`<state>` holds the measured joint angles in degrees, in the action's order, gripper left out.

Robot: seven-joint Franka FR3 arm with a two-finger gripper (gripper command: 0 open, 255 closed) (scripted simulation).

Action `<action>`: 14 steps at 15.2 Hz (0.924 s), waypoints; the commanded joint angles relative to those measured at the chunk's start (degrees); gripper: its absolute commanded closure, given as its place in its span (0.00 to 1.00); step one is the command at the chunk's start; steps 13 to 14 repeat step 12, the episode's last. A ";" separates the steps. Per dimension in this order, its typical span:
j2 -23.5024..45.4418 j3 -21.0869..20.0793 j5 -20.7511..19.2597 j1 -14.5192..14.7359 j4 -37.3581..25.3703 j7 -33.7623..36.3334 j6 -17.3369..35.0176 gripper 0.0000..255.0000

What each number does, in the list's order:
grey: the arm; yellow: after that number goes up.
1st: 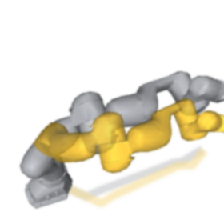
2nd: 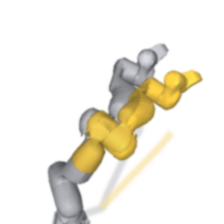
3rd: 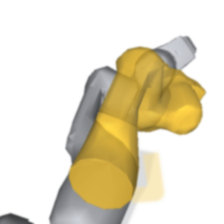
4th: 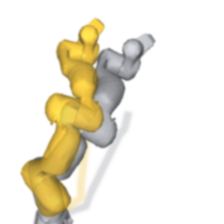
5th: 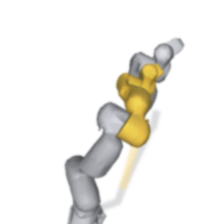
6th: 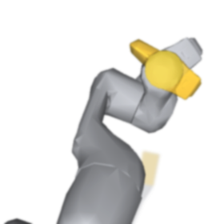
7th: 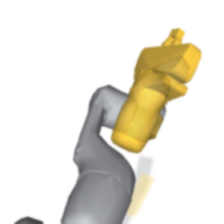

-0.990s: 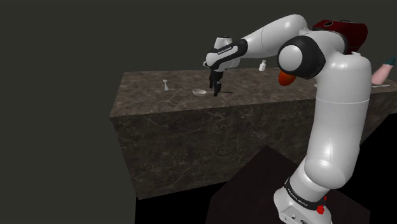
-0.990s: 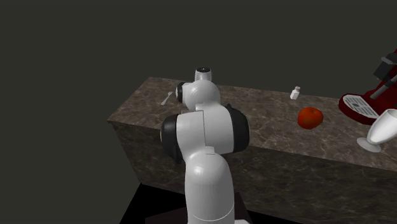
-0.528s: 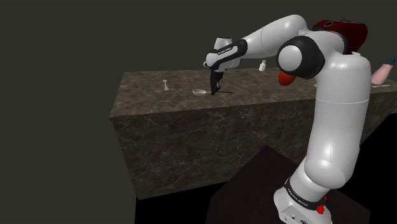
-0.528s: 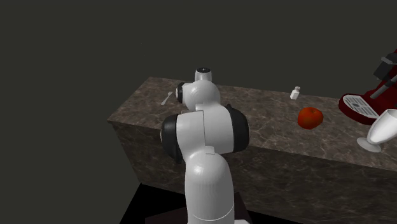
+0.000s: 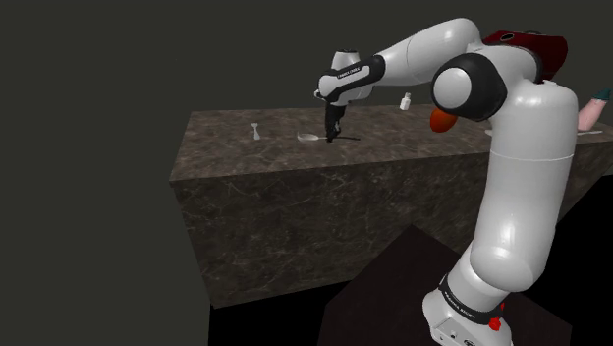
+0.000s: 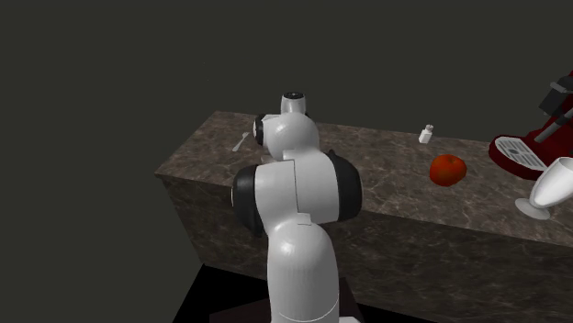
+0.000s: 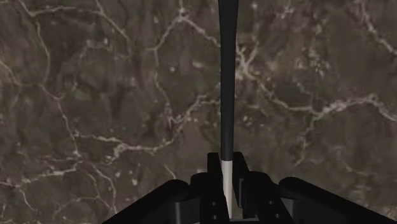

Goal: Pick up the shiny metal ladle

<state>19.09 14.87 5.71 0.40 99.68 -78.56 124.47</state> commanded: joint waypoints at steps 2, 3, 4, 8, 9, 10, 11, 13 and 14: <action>-0.66 0.13 -0.27 0.00 -1.49 0.14 -2.13 1.00; -0.89 0.16 -0.36 0.02 -1.94 0.20 -2.82 1.00; -1.12 0.20 -0.45 0.03 -2.41 0.26 -3.50 1.00; -1.90 0.31 -0.76 0.06 -4.44 0.47 -6.29 1.00; -2.07 0.34 -0.82 0.06 -4.98 0.51 -6.99 1.00; -2.23 0.37 -0.89 0.06 -5.54 0.56 -7.70 1.00; -2.26 0.37 -0.90 0.06 -5.62 0.57 -7.81 1.00; -2.25 0.37 -0.90 0.06 -5.62 0.56 -7.81 1.00; -2.25 0.37 -0.90 0.06 -5.62 0.56 -7.81 1.00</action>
